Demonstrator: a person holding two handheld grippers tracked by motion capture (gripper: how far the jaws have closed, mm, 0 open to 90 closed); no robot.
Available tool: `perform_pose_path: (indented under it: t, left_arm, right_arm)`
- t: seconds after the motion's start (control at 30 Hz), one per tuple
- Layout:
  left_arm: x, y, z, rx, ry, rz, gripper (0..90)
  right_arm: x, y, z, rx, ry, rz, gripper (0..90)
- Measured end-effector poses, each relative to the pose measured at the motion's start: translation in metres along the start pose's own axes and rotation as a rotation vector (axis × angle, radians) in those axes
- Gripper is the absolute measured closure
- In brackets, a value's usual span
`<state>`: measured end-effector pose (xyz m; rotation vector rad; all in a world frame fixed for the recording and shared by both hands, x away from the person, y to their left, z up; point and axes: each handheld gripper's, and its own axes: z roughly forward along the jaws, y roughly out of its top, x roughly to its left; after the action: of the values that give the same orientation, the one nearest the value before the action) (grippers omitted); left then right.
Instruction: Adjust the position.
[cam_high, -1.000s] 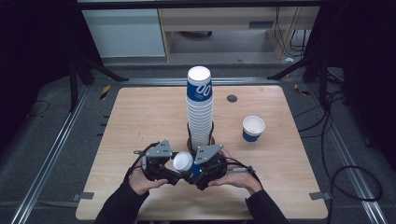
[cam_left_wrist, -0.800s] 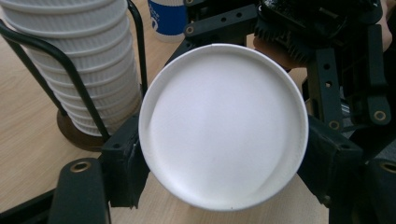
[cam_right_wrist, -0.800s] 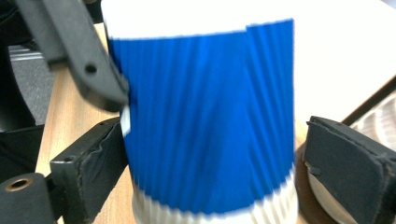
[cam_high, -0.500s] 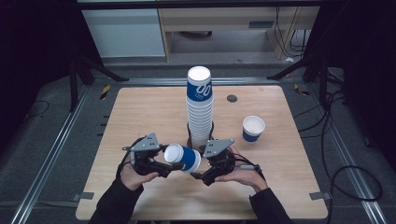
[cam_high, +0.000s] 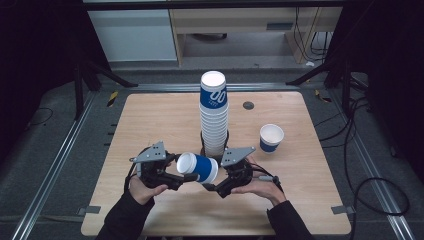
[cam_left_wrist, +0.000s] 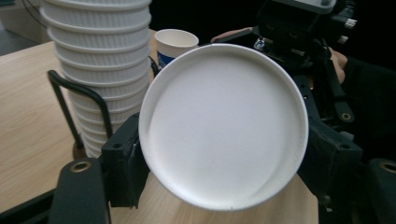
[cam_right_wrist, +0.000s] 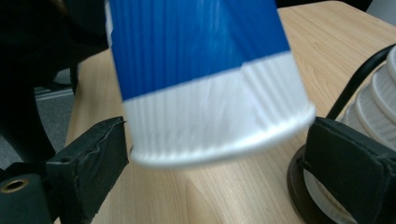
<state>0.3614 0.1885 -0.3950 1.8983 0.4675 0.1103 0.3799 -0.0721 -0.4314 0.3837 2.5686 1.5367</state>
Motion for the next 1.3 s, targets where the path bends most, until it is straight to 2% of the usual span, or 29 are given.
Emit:
perform_pose_path:
  t: [0.17, 0.27, 0.4, 0.73, 0.83, 0.93, 1.0, 1.03, 1.2, 1.3]
  left_arm:
    - [-0.006, 0.0, 0.007, 0.019, -0.025, 0.019, 26.2]
    - [-0.005, -0.002, 0.009, 0.027, -0.039, 0.017, 26.2]
    - [-0.005, -0.004, 0.012, 0.034, -0.045, 0.018, 26.2]
    - [-0.004, -0.004, 0.014, 0.044, -0.05, 0.009, 25.6]
    - [-0.005, -0.002, 0.012, 0.055, -0.046, 0.015, 21.3]
    - [-0.005, 0.0, 0.01, 0.081, -0.048, 0.023, 17.5]
    - [-0.005, -0.001, 0.011, 0.114, -0.027, 0.037, 16.6]
    - [-0.005, -0.001, 0.012, 0.131, -0.03, 0.037, 16.3]
    - [-0.005, -0.005, 0.022, 0.212, -0.047, 0.038, 15.7]
    - [-0.004, -0.008, 0.026, 0.236, -0.053, 0.032, 16.6]
  right_arm:
    - [0.001, -0.001, 0.003, -0.005, 0.032, -0.002, 6.4]
    - [0.002, -0.002, 0.006, -0.001, 0.051, -0.003, 6.8]
    - [0.003, -0.003, 0.008, -0.005, 0.076, -0.004, 12.9]
    - [0.003, -0.004, 0.006, 0.022, 0.082, -0.016, 16.3]
    - [0.003, -0.003, 0.004, 0.027, 0.077, -0.022, 16.6]
    - [0.001, -0.004, 0.002, 0.049, 0.057, -0.031, 16.5]
    - [0.001, -0.004, 0.002, 0.078, 0.041, -0.048, 16.4]
    - [0.002, -0.005, 0.003, 0.087, 0.034, -0.054, 16.3]
    - [0.005, -0.006, 0.01, 0.134, 0.027, -0.083, 15.9]
    - [0.009, -0.008, 0.016, 0.166, 0.037, -0.102, 15.8]
